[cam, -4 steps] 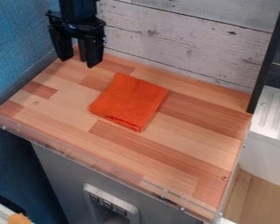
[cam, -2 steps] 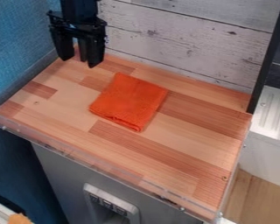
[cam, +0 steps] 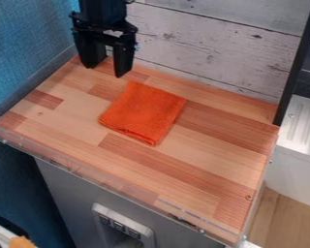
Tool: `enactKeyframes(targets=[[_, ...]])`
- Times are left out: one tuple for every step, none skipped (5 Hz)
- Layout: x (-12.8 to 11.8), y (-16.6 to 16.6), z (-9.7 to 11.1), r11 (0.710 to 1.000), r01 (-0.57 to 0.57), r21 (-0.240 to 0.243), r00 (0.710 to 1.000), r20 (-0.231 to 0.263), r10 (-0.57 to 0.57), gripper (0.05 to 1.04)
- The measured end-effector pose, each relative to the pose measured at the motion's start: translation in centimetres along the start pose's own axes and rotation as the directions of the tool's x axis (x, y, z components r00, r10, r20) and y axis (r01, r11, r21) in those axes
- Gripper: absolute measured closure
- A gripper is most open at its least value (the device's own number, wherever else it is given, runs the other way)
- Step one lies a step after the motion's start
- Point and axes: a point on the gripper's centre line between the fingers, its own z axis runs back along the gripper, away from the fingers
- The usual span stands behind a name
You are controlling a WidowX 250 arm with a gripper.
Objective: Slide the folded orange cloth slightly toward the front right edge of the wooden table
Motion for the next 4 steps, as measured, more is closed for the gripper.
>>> enactKeyframes(targets=[[0.5,-1.1,-0.3,1.0,0.01,0.006,1.0,0.016,-0.01,0.085],[0.8,-1.8,-0.3,1.0,0.012,0.011,1.0,0.023,-0.013,0.089],[1.0,-2.6,-0.2,1.0,0.019,0.012,1.0,0.024,-0.019,0.089],[1.8,-2.7,0.7,1.0,0.022,0.013,0.998,0.053,-0.023,0.087]])
